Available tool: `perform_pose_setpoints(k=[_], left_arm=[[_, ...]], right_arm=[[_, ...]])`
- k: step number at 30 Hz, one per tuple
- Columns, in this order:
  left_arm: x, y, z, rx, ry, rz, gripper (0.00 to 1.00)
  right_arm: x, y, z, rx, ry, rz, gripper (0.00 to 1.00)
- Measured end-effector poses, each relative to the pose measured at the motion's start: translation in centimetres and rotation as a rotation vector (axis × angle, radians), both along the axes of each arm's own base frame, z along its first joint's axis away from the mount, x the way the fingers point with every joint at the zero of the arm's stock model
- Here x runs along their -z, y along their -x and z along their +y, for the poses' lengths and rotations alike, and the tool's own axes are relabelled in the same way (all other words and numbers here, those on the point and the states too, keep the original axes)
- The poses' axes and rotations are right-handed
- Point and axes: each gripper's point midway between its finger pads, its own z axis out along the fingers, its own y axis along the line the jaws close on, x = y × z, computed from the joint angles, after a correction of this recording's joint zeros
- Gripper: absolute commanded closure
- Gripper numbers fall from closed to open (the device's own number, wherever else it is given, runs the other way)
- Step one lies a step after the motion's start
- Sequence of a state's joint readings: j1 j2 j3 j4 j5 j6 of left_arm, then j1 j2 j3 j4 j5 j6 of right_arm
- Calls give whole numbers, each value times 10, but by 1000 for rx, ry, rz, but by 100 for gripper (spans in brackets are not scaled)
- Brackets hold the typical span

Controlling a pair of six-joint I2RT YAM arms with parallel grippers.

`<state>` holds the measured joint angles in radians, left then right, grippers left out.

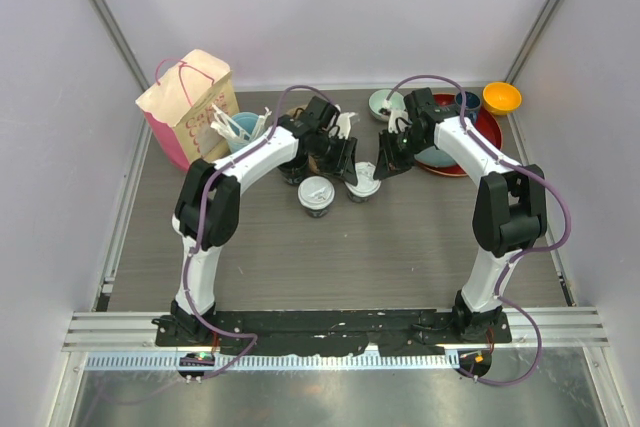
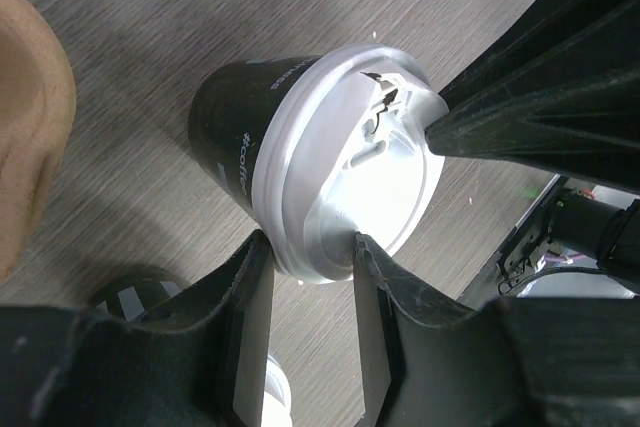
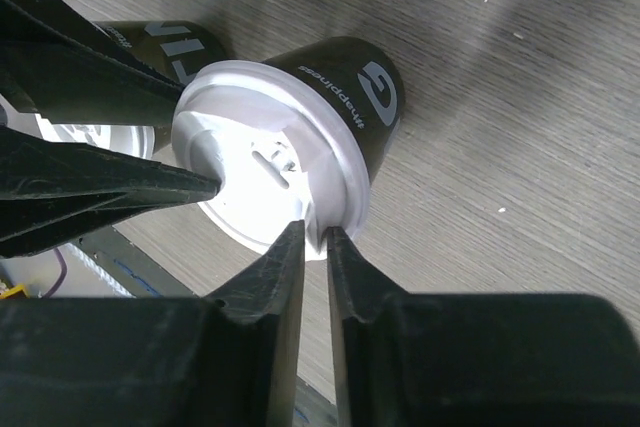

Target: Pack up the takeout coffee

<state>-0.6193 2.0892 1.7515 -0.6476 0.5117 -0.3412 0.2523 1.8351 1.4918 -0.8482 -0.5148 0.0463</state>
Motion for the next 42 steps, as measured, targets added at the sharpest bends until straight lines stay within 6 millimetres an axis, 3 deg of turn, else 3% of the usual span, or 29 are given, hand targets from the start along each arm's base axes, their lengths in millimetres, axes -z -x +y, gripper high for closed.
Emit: perform_pose_setpoints(k=[10,19,32,38,42], left_arm=[[2,-9,4,-18,1,-6,57],[27,-15,12,-38,-41,35,55],[25,-17,14,-7,-45,3,51],[23,-29,15,73,-131,-168,46],[24,-32,10,185,-286,-388,42]], right_arm=[[-1,-6,1,21,0,-18,59],[-1,-13,-2,44,17,-35,56],[6,-18,-8,66,54,-73,52],[13,-2,-21,117,80,-133,51],[10,-7,-23,149,66,-211,49]])
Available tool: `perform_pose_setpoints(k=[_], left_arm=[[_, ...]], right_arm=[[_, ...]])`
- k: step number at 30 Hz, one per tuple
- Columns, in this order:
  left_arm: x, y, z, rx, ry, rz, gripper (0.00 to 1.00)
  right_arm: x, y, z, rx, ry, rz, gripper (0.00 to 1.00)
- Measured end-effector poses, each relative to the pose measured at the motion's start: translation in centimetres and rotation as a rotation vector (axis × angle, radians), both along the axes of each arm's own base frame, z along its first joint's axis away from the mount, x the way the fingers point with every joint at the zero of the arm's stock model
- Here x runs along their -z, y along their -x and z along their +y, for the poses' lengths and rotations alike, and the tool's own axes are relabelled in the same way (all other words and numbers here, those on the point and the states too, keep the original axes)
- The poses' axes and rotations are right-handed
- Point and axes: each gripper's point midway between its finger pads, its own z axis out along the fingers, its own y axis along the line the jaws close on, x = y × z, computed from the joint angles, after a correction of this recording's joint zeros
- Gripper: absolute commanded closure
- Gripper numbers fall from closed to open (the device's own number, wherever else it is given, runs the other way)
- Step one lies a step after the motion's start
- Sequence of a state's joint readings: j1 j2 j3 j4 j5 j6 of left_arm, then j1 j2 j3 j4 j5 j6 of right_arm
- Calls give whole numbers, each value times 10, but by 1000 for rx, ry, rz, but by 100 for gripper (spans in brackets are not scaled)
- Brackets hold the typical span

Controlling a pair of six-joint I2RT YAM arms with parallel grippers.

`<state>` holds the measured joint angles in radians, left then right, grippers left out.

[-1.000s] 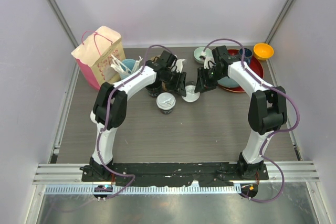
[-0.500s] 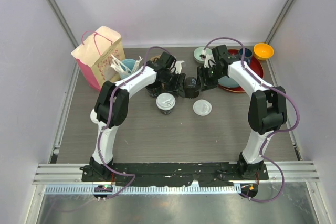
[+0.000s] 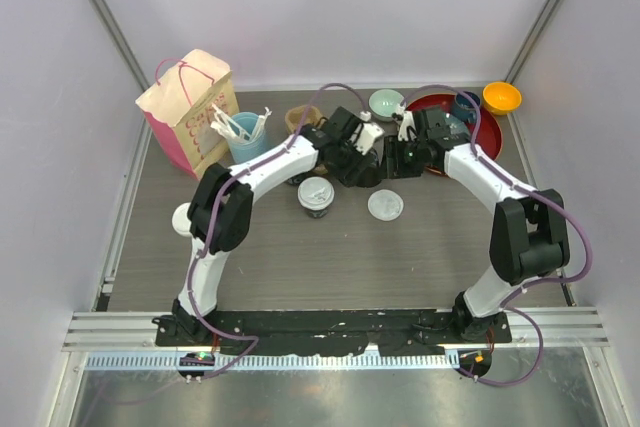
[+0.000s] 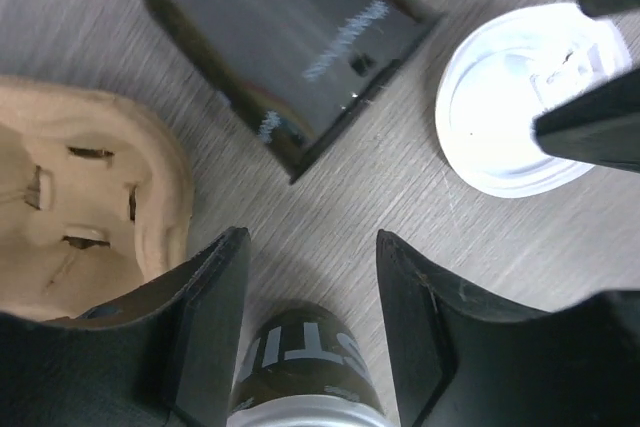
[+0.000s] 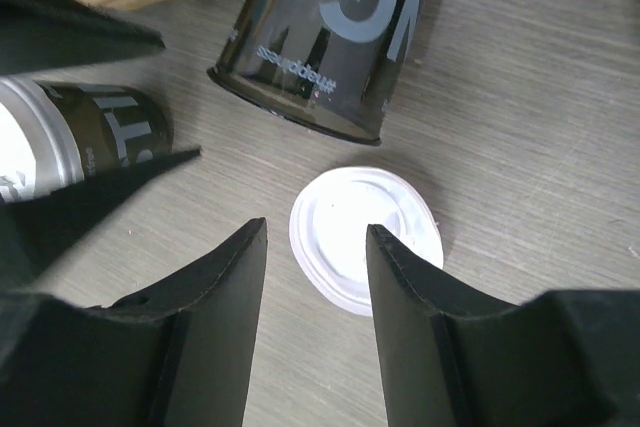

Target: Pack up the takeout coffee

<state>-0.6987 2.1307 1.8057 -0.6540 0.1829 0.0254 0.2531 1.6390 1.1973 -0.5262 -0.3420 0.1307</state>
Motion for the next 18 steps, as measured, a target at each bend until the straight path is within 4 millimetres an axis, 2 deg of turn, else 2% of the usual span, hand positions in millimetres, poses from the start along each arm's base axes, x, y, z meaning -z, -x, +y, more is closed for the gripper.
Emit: perform_pose_setpoints(k=[2,5,9,13,18], left_arm=[[-1,4,-7,47,-64,-96,41],[-5,-4,-5,71,-134,-202,40],[-10,-15,-4,77,-173,-286,40],[-13,-18,-12,91,-166,-320,39],[-5,-7,-29,147,-115,-278,37]], right_arm=[[-2,-2,-1,8,-4,-30,49],[-1,6,-9,30,7,-35,48],[-2,4,-15,70,15,-58,48],[-5,2,-29,147,-3,-87,46],[-10,-2,-59,283,-58,-127,45]])
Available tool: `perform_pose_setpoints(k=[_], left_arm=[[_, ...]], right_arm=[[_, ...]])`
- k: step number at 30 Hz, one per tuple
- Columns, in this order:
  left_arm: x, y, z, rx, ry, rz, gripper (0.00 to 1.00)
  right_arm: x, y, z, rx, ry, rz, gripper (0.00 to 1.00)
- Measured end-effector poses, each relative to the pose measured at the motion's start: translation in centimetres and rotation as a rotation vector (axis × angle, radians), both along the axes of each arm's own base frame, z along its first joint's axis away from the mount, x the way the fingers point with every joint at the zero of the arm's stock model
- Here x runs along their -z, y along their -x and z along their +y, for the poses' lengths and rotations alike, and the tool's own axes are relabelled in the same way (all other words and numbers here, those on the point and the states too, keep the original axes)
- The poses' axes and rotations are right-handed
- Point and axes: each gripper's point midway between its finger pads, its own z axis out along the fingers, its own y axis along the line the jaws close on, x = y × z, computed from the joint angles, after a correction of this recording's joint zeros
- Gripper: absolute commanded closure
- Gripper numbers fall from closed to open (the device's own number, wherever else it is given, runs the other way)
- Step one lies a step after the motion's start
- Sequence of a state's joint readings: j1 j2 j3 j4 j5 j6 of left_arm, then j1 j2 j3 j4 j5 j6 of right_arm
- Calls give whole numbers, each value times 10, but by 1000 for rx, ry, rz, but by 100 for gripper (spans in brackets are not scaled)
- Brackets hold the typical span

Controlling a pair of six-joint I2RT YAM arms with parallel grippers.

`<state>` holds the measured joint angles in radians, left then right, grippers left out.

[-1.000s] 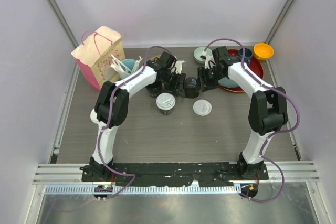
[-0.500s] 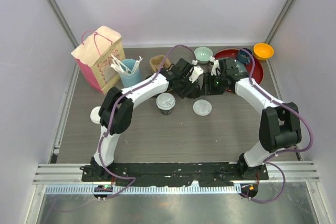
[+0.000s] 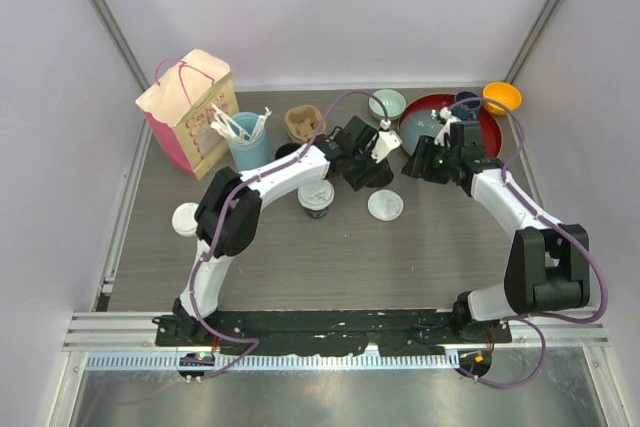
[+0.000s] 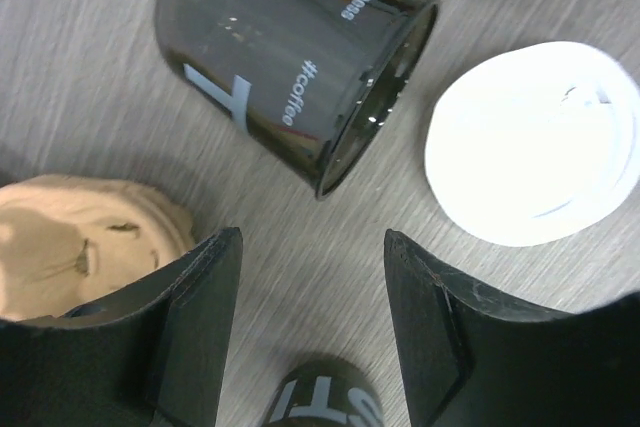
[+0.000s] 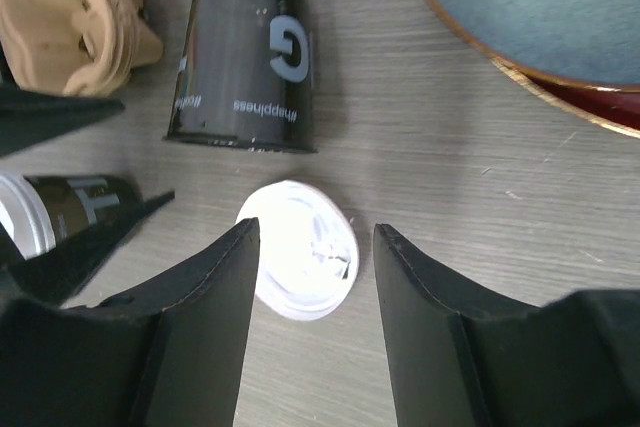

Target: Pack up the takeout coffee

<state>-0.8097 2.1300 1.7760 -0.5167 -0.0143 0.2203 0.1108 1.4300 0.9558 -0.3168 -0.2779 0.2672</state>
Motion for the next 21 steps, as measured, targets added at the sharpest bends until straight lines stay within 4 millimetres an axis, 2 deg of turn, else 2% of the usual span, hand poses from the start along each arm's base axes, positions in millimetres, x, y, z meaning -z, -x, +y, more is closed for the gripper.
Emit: perform_pose_setpoints(k=[4,9,12,16,19,20,21], left_arm=[[7,3,-13,35,33,37,36],[15,-12,-31,16,55,34,34],[21,-22,-39,0,60,21,34],[30,-36,-43,-52,45,-14,47],[37,-44,-44,-81,31,-39,50],[40,-46,-45,-89,29,-42,53],[42,-46,-45,-95,28,-41,65]], right_arm=[[6,-11,-12,52,-68,-28,46],[22,-22,-5,49,-116,-9,46],[26,-25,-4,55,-135,-5,47],[21,-33,-5,73,-166,-39,50],[21,-37,-5,77,-186,-50,50],[22,-37,-5,77,-190,-50,49],[24,-36,-5,77,-193,-47,49]])
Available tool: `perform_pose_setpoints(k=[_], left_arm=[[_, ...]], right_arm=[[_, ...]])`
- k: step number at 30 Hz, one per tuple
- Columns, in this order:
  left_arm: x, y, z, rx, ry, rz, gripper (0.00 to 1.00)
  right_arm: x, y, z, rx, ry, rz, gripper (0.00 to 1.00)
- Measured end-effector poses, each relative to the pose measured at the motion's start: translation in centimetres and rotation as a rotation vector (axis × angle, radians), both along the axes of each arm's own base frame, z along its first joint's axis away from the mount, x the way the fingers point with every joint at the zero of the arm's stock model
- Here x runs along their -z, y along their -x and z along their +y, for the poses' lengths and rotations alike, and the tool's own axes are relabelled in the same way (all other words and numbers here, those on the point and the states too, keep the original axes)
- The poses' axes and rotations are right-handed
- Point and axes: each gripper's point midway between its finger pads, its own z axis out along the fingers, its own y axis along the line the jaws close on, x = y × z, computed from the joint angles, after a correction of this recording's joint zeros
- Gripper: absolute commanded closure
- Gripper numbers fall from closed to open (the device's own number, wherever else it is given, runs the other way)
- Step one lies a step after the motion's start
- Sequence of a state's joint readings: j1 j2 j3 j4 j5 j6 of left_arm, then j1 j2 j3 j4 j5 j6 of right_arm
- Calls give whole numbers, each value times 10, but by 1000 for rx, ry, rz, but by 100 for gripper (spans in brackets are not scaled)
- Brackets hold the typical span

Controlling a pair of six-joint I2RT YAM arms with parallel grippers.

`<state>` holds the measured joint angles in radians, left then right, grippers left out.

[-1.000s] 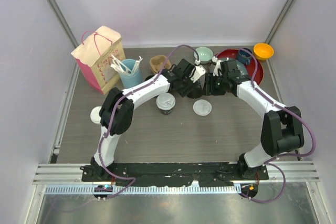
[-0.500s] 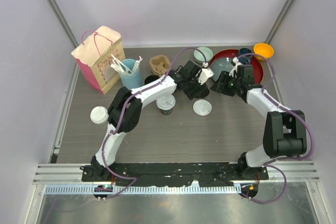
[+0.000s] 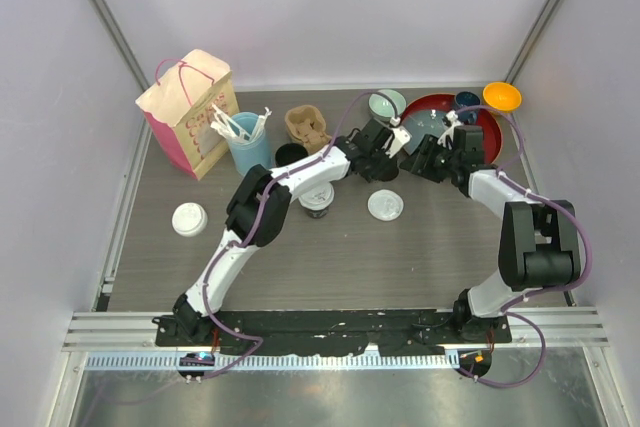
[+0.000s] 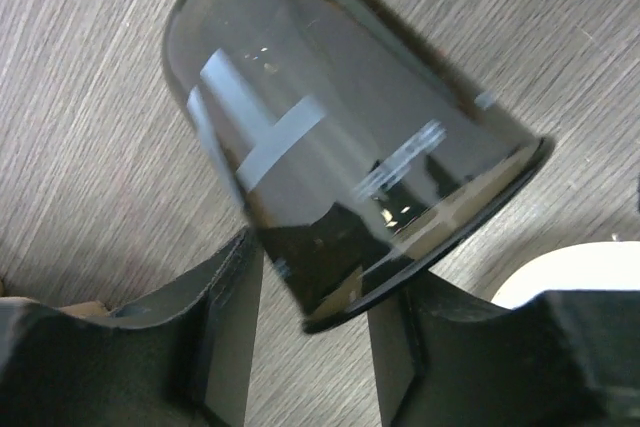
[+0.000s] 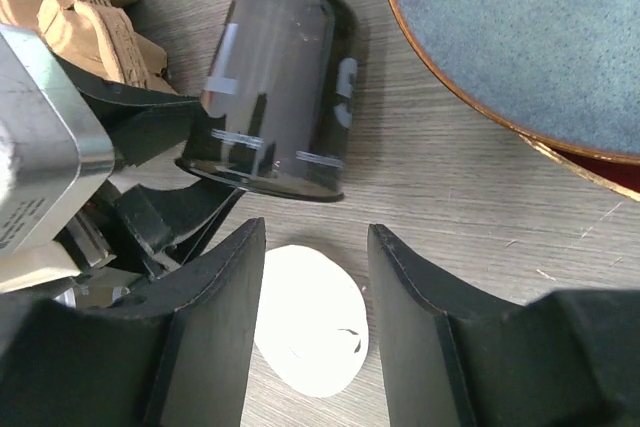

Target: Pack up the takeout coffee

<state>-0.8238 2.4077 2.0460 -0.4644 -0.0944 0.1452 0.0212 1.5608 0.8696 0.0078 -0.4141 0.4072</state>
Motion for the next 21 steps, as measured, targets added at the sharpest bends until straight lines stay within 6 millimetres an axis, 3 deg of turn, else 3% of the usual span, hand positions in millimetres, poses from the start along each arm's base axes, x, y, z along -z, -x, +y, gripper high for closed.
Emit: perform_pose_setpoints(k=[2,3,5,9,14,17,21], left_arm=[[3,0,0,-10,-1,5,78],[3,0,0,-14,0,6,91],[-3,-3,-2,-24,11,-7,100],[-10,-7,-3,-43,25,-19,100],[-10,1,7,-70,-1,21,100],[-24,16,19,-81,4,81,100],[-62,55,35,-87,70,191,100]], right_arm=[[2,2,0,1,-6,8,50],[3,3,0,2,-9,10,50],[5,4,0,3,-11,14,50],[5,9,0,3,-9,18,50],[-14,18,-4,-1,20,-14,51],[-33,28,-4,-26,36,-53,49],[-71,45,5,-82,58,-179,44]])
